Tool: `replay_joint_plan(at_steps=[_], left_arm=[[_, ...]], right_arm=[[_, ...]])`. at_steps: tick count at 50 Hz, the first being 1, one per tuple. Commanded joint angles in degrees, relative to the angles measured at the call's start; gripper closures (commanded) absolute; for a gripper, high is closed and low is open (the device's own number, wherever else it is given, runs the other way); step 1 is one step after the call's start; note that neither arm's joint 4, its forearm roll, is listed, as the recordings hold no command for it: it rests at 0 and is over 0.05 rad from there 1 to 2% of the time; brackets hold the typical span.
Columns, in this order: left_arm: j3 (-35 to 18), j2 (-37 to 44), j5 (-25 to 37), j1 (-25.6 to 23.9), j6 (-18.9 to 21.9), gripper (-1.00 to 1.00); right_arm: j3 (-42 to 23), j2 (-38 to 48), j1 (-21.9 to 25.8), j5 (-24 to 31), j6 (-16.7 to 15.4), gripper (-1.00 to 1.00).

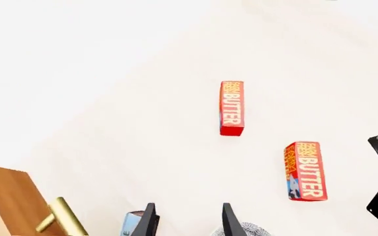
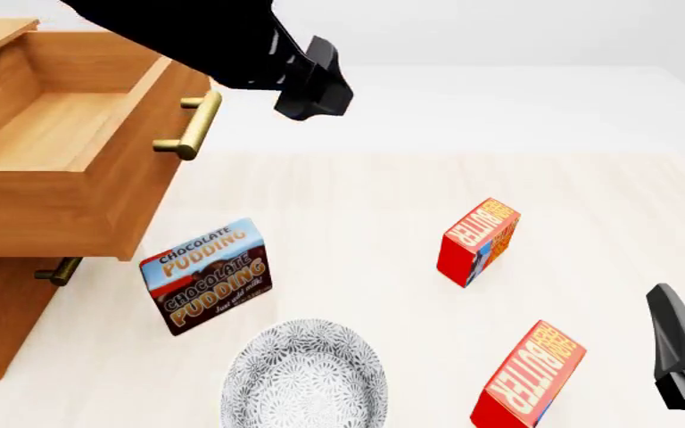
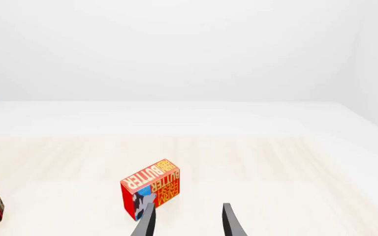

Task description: Put the butter at the front in the top drawer of the cabinet and close it.

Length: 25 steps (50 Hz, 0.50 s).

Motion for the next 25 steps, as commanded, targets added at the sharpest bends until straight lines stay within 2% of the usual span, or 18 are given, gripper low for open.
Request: replay_joint_plan(at_steps=[1, 25], left_arm=[[-3.3, 6.8, -4.9, -4.7, -0.4, -1.0], [-7.5, 17.8, -11.0, -8.9, -5.9, -1.0]], right_arm=[[0.1, 0.1, 0.0, -0.2, 0.0, -1.0], [0.1, 0.1, 0.0, -0.2, 0.0, -1.0]])
